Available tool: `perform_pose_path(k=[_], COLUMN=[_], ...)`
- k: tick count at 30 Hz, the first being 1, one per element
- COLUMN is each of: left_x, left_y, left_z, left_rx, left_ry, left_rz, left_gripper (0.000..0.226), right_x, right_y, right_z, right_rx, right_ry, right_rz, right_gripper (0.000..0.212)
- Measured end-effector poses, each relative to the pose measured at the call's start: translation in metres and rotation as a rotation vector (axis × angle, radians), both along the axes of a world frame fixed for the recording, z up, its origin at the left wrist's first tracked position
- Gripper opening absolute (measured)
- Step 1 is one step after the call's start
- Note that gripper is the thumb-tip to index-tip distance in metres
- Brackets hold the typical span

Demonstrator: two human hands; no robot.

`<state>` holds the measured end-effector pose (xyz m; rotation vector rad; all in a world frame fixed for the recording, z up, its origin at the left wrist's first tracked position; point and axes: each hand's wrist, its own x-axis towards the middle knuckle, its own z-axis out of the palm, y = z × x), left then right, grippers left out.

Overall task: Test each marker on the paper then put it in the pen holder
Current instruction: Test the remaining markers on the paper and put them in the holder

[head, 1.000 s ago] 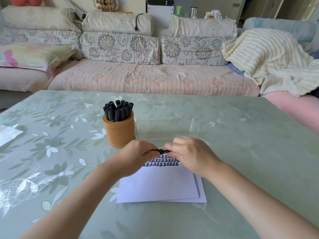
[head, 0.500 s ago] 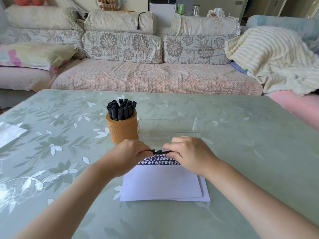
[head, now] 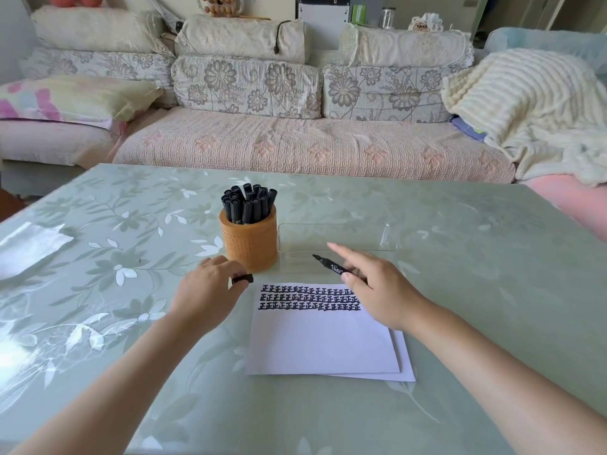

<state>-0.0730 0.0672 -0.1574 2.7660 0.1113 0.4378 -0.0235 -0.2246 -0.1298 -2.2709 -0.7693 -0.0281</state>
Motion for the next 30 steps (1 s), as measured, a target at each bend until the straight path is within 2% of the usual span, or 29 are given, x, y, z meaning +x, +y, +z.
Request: perform_pose_path(k=[5,10,14,15,17,19,20,23,25,27,30], left_x=[0.001,0.003,-0.003,-0.007,-0.013,-0.017,-0.018,-0.019,-0.019,-0.019,-0.018], left_y=[0.004,-0.003,-0.033,-0.043,-0.064,-0.083,-0.09,-0.109,-0.117,-0.123,-0.126], left_z=[-0.011,-0.002,0.011,0.012,0.01,0.006,0.003,-0.007,-0.013,-0.018,-0.025], left_rx=[0.015,0.053,-0.029,-0.033,-0.043,-0.039,-0.028,0.02,0.061,0.104,0.169], left_ry=[0.058,-0.082,-0.198,-0.203,-0.184,-0.159,-0.152,-0.14,-0.146,-0.146,-0.133], left_rz=[0.009,-0.021,-0.241,-0.317,-0.453,-0.534,-0.564,-0.636,-0.668,-0.672,-0.645], left_gripper=[0.018,0.021,0.016,0.016,0.017,0.02,0.021,0.023,0.025,0.026,0.032], right_x=[-0.004,-0.004,0.0,0.001,0.0,-0.004,-0.005,-0.004,-0.003,-0.003,-0.001], right_y=[-0.001,-0.01,-0.018,-0.021,-0.028,-0.031,-0.032,-0.04,-0.045,-0.047,-0.046], right_z=[0.003,0.002,-0.001,-0.002,-0.004,-0.004,-0.004,-0.01,-0.017,-0.024,-0.034], right_rx=[0.126,0.222,0.223,0.213,0.209,0.319,0.393,0.542,0.538,0.489,0.428], right_ry=[0.09,0.236,0.273,0.267,0.25,0.286,0.31,0.445,0.501,0.477,0.446], right_rz=[0.002,0.047,0.024,0.042,0.083,0.037,-0.007,-0.058,-0.091,-0.151,-0.23], right_gripper=[0.035,0.056,0.071,0.065,0.041,0.014,0.011,0.024,0.026,0.016,0.012])
